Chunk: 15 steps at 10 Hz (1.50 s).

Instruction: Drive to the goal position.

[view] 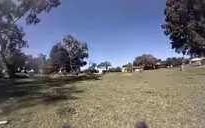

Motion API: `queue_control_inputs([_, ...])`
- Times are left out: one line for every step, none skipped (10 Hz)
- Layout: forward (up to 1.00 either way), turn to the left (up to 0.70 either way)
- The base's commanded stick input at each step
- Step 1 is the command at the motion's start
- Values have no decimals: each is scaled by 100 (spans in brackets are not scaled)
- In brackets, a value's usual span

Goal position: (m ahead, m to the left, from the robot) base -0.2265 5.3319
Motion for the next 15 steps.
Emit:
queue_control_inputs([0,45])
queue_control_inputs([0,45])
queue_control_inputs([0,45])
queue_control_inputs([0,45])
queue_control_inputs([0,45])
queue_control_inputs([0,45])
queue_control_inputs([0,45])
queue_control_inputs([0,45])
queue_control_inputs([0,45])
queue_control_inputs([0,45])
queue_control_inputs([0,45])
queue_control_inputs([0,45])
queue_control_inputs([0,45])
queue_control_inputs([0,45])
queue_control_inputs([0,45])
